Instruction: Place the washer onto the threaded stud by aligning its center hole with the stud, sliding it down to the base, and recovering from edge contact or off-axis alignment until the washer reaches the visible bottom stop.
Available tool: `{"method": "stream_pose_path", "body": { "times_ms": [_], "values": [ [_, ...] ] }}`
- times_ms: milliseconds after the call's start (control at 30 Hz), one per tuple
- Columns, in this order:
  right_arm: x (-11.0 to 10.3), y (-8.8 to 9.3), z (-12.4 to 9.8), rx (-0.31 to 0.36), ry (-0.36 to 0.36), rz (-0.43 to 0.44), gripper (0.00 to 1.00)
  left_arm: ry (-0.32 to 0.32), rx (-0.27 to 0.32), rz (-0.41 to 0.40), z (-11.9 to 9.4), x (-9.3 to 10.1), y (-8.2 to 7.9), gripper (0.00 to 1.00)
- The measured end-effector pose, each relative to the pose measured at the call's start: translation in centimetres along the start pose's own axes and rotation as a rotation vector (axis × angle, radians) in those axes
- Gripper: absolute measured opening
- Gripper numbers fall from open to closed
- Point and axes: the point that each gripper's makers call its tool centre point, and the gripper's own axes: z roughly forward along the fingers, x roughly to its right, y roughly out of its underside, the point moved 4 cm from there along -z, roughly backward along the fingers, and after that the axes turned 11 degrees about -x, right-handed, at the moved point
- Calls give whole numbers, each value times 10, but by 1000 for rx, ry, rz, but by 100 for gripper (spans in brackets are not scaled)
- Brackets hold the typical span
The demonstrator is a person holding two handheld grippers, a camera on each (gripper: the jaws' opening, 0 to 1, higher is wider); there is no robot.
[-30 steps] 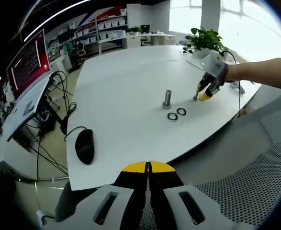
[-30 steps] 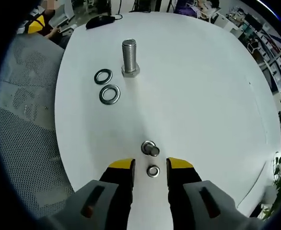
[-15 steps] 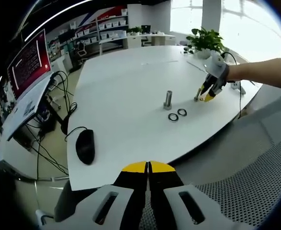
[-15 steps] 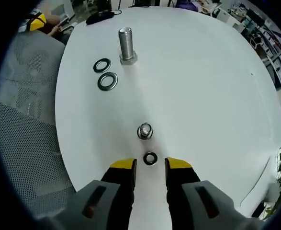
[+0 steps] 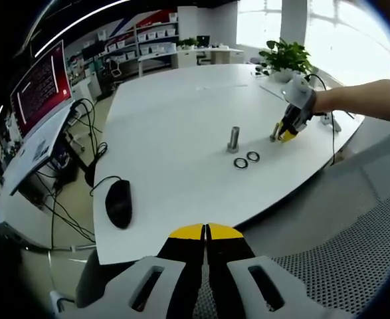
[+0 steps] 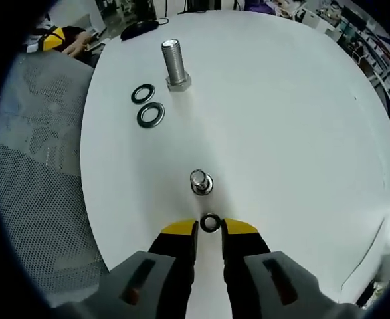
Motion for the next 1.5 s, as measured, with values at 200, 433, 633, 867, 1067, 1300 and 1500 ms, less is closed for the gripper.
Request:
{"method": "stream_pose_path", "body": {
  "times_ms": [200,433,633,867,1067,1300,1500],
  "values": [
    [-6,-2,0,-25,27,-24,15,2,12,-2,-1,0,-1,0],
    [-16,1,2,-38,19,-34,14,1,17,-2,-1,0,-2,0],
    [-32,8,2,-57,4,-66,14,0,20,-2,-1,0,-2,0],
    [-47,14,2,-130,-18,-159,14,-2,28,-3,-2,0,-3,0],
    [-51,16,1,-145,-60,-134,14,-3,37,-5,-3,-1,-3,0],
    [-52,14,2,-165,-32,-139,14,-4,45,-8,-3,-1,-5,0],
    [-51,11,2,-214,-23,-139,14,-3,40,-5,-3,-1,-4,0]
  ]
}}
